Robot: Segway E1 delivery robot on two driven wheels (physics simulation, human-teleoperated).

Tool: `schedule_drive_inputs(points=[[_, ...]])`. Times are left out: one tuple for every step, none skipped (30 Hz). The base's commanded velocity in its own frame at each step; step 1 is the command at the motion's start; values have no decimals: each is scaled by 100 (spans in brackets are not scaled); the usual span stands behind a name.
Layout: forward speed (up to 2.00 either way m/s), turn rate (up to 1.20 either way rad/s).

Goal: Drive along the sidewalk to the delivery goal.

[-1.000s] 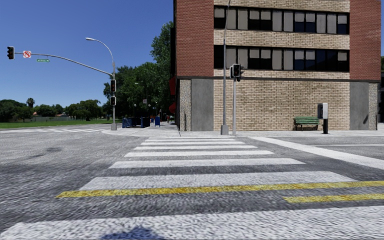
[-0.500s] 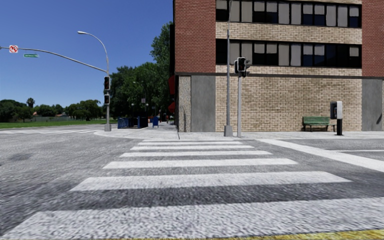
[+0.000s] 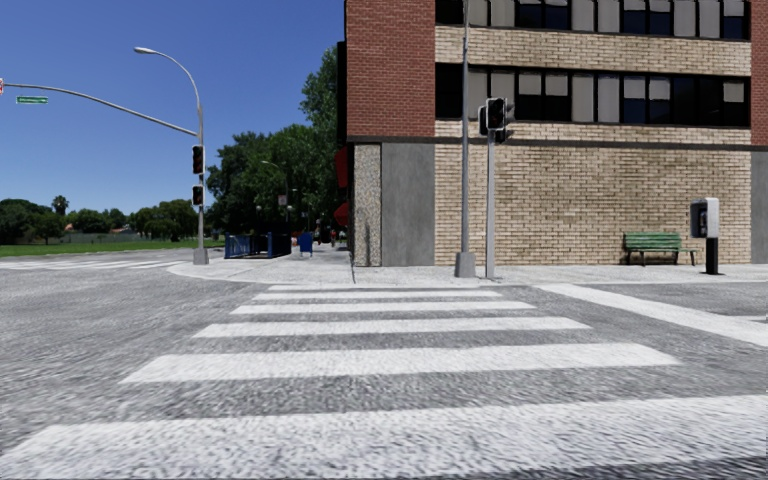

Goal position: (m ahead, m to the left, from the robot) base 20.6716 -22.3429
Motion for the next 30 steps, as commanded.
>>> schedule_drive_inputs(points=[[200, 0], [200, 0], [200, 0], [200, 0], [200, 0], [200, 0], [200, 0], [200, 0], [200, 0], [200, 0], [200, 0], [200, 0], [200, 0], [200, 0], [200, 0], [200, 0], [200, 0], [200, 0], [200, 0], [200, 0], [200, 0], [200, 0], [200, 0], [200, 0], [200, 0], [200, 0], [200, 0], [200, 0], [200, 0], [200, 0]])
